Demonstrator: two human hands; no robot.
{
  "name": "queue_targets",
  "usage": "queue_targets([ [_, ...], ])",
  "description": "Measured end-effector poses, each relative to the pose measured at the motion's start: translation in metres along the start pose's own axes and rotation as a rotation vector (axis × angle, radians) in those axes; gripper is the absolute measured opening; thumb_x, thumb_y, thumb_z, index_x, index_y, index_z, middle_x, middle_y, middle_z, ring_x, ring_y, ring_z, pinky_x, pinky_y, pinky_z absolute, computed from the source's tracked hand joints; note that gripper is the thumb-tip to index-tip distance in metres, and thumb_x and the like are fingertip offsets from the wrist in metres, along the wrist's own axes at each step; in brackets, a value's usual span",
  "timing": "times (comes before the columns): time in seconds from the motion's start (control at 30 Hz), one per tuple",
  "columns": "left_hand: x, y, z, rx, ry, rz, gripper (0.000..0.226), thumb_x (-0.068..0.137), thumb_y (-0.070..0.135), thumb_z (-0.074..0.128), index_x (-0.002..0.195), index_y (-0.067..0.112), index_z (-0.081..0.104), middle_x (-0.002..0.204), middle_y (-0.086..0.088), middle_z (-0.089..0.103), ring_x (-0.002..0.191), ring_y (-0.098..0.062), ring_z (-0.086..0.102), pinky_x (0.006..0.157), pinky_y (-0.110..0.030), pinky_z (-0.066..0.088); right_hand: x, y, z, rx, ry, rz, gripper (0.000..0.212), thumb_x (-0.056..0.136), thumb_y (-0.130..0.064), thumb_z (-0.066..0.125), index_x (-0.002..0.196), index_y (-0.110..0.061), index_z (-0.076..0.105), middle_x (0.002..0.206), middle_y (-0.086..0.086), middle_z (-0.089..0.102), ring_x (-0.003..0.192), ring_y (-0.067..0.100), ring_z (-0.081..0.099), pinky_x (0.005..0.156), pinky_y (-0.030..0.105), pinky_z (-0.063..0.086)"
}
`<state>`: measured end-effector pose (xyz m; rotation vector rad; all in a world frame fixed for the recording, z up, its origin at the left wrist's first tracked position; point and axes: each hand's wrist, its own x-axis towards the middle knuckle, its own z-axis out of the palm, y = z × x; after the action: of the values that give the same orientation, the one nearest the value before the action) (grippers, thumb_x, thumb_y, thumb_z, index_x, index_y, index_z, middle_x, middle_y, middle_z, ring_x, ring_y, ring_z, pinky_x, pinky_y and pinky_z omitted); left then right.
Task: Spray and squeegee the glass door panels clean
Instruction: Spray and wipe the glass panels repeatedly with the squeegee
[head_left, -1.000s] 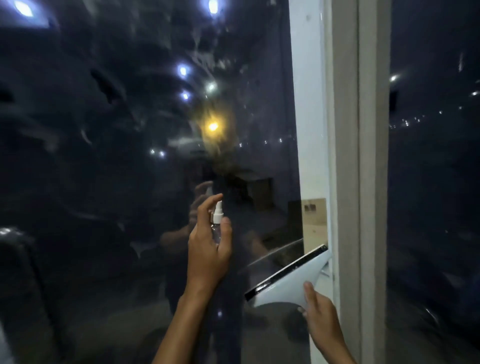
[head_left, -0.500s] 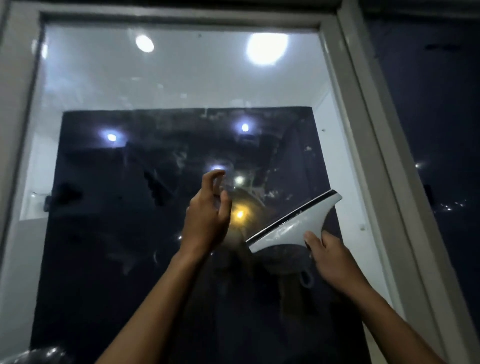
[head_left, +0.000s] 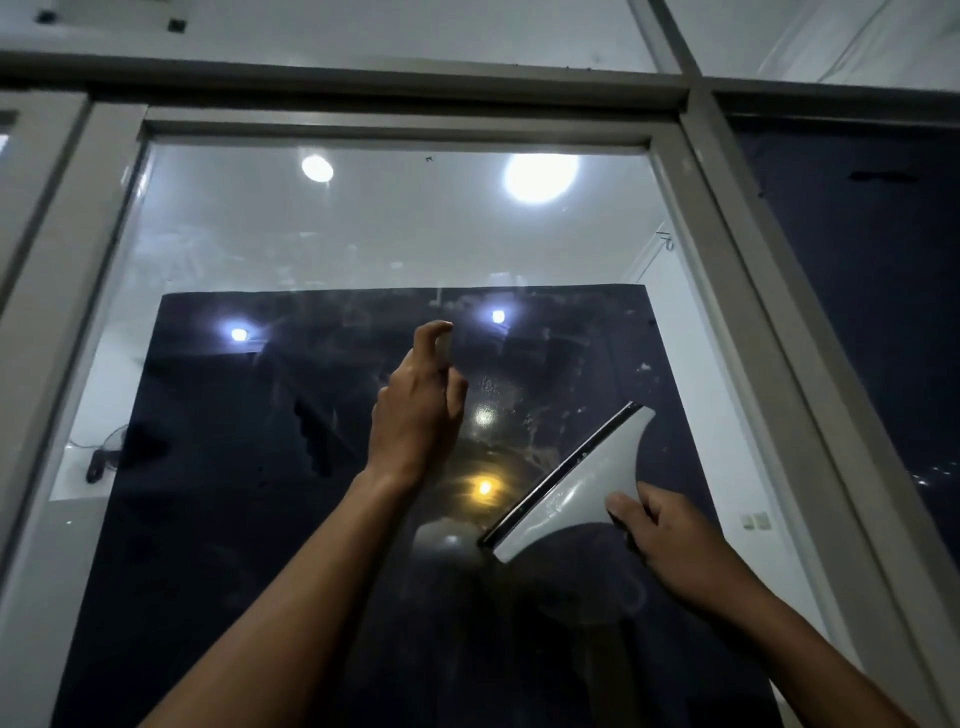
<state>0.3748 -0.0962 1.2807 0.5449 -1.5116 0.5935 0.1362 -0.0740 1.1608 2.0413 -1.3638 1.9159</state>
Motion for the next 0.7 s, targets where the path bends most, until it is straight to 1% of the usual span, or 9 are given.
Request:
queue_targets([
  [0.1, 0.011, -0.006, -0.004, 0.018, 0.025, 0.023, 0.038, 0.099, 0.017, 0.047, 0.135, 0.023, 0.037, 0.085, 0.004, 0.056, 0.068, -0.021, 0.056, 0.067, -0.037, 0.044, 0.003, -0.004, 0.003, 0.005, -0.02, 0.016, 0.035, 0.099, -0.033, 0.05, 0.078, -0.007, 0.059, 0.067, 0.001, 0.063, 0.063, 0.011, 0.058, 0.063, 0.032, 0.047],
  [0.17, 0.017, -0.013, -0.007, 0.049, 0.04, 0.025, 0.035, 0.1, 0.02, 0.047, 0.133, 0.023, 0.036, 0.095, 0.002, 0.058, 0.077, -0.03, 0.06, 0.071, -0.04, 0.045, 0.005, -0.008, 0.004, -0.002, -0.041, -0.01, 0.037, 0.098, -0.04, 0.05, 0.084, -0.009, 0.063, 0.075, 0.005, 0.069, 0.07, 0.015, 0.065, 0.068, 0.037, 0.053],
  [0.23, 0.024, -0.021, -0.01, 0.061, 0.063, 0.03, 0.032, 0.099, 0.022, 0.046, 0.13, 0.024, 0.035, 0.1, 0.0, 0.062, 0.081, -0.032, 0.061, 0.074, -0.043, 0.046, 0.005, -0.014, 0.007, -0.018, -0.062, -0.056, 0.043, 0.094, -0.051, 0.049, 0.089, -0.011, 0.065, 0.081, 0.005, 0.071, 0.078, 0.02, 0.069, 0.076, 0.046, 0.056],
  [0.3, 0.029, -0.026, -0.013, 0.03, 0.076, 0.034, 0.031, 0.1, 0.022, 0.045, 0.129, 0.025, 0.035, 0.09, 0.001, 0.062, 0.077, -0.028, 0.061, 0.073, -0.044, 0.049, 0.005, -0.02, 0.01, -0.016, -0.068, -0.093, 0.047, 0.092, -0.056, 0.048, 0.089, -0.012, 0.064, 0.081, 0.005, 0.071, 0.078, 0.021, 0.069, 0.078, 0.051, 0.056],
  [0.37, 0.031, -0.03, -0.017, -0.006, 0.098, 0.06, 0.035, 0.1, 0.019, 0.046, 0.133, 0.025, 0.037, 0.08, 0.004, 0.057, 0.069, -0.02, 0.058, 0.067, -0.038, 0.047, 0.007, -0.025, 0.014, 0.005, -0.071, -0.115, 0.042, 0.095, -0.052, 0.05, 0.088, -0.013, 0.064, 0.079, 0.003, 0.071, 0.077, 0.02, 0.069, 0.079, 0.052, 0.055],
  [0.43, 0.034, -0.034, -0.022, -0.012, 0.124, 0.077, 0.036, 0.099, 0.018, 0.046, 0.134, 0.023, 0.037, 0.081, 0.003, 0.056, 0.07, -0.022, 0.058, 0.068, -0.037, 0.045, 0.01, -0.03, 0.017, 0.02, -0.074, -0.124, 0.042, 0.095, -0.053, 0.051, 0.09, -0.014, 0.065, 0.082, 0.003, 0.072, 0.079, 0.02, 0.07, 0.08, 0.053, 0.055],
  [0.57, 0.044, -0.043, -0.032, 0.038, 0.158, 0.068, 0.029, 0.1, 0.023, 0.045, 0.127, 0.023, 0.035, 0.087, -0.002, 0.059, 0.077, -0.035, 0.059, 0.075, -0.049, 0.051, 0.016, -0.041, 0.024, 0.013, -0.061, -0.11, 0.066, 0.081, -0.072, 0.046, 0.09, -0.009, 0.065, 0.081, 0.008, 0.071, 0.078, 0.025, 0.069, 0.078, 0.054, 0.055],
  [0.63, 0.051, -0.044, -0.036, 0.015, 0.178, 0.052, 0.028, 0.1, 0.024, 0.043, 0.128, 0.025, 0.035, 0.087, 0.0, 0.057, 0.078, -0.033, 0.059, 0.077, -0.052, 0.052, 0.021, -0.047, 0.025, -0.005, -0.042, -0.094, 0.056, 0.087, -0.062, 0.05, 0.087, -0.007, 0.064, 0.078, 0.009, 0.07, 0.075, 0.025, 0.068, 0.077, 0.051, 0.055],
  [0.7, 0.06, -0.045, -0.038, -0.01, 0.21, 0.067, 0.034, 0.101, 0.021, 0.044, 0.133, 0.024, 0.035, 0.083, 0.002, 0.054, 0.075, -0.028, 0.056, 0.072, -0.045, 0.05, 0.027, -0.048, 0.027, -0.013, -0.028, -0.08, 0.042, 0.092, -0.045, 0.054, 0.086, -0.005, 0.064, 0.073, 0.009, 0.068, 0.067, 0.02, 0.062, 0.072, 0.046, 0.053],
])
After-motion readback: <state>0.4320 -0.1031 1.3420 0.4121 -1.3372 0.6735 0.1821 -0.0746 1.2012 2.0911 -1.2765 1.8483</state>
